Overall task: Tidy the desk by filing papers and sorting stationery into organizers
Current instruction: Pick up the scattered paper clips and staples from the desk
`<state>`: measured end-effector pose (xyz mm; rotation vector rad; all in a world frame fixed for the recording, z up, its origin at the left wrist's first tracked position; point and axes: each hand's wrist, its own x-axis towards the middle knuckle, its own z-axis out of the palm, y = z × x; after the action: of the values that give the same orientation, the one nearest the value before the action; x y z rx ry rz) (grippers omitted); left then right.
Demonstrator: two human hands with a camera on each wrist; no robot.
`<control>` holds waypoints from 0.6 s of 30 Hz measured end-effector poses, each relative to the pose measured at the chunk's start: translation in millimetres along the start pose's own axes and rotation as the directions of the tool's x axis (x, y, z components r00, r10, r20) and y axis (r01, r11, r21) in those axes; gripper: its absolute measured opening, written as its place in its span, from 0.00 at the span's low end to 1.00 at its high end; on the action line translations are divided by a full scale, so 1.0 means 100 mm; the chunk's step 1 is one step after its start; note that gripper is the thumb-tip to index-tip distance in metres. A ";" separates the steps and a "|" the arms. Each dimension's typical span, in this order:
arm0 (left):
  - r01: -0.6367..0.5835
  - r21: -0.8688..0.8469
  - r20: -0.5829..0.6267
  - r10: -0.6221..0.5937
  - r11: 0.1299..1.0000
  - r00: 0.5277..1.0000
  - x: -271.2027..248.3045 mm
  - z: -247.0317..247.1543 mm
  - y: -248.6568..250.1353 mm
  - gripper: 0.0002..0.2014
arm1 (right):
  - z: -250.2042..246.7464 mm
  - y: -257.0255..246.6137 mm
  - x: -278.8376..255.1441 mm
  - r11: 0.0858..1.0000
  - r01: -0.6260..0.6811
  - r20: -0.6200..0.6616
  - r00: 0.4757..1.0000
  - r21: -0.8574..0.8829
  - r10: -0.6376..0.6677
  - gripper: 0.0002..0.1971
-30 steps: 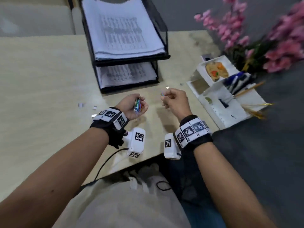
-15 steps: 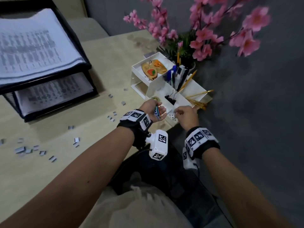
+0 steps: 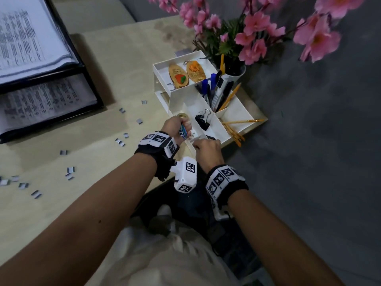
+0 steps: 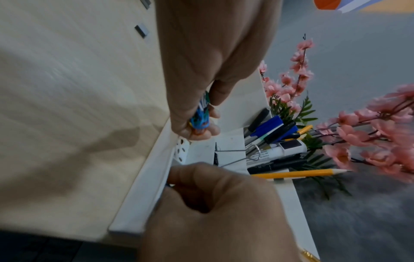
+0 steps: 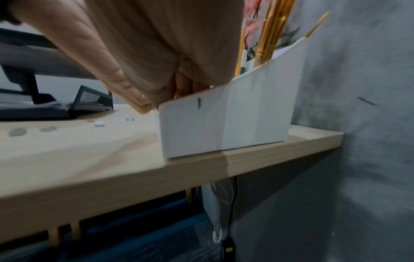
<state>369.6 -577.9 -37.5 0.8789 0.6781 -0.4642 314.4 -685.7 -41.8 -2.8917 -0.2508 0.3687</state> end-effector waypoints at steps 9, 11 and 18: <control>-0.043 0.134 -0.076 0.054 0.990 0.996 -0.14 0.29 -0.21 0.16 | -0.23 0.21 -0.06 0.999 -0.044 -0.076 0.996 0.002 0.044 0.13; -0.042 0.209 -0.069 0.058 0.977 0.996 -0.10 0.34 -0.25 0.18 | -0.24 0.22 -0.09 0.998 -0.065 -0.070 0.995 0.014 0.065 0.14; -0.012 0.387 -0.095 0.054 0.922 0.994 -0.15 0.40 -0.26 0.12 | -0.26 0.21 -0.10 0.978 -0.132 -0.057 0.988 0.162 0.143 0.12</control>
<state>356.8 -624.6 -23.1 1.2940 0.6766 -0.5344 314.9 -712.4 -20.2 -2.7654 -0.0081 0.2966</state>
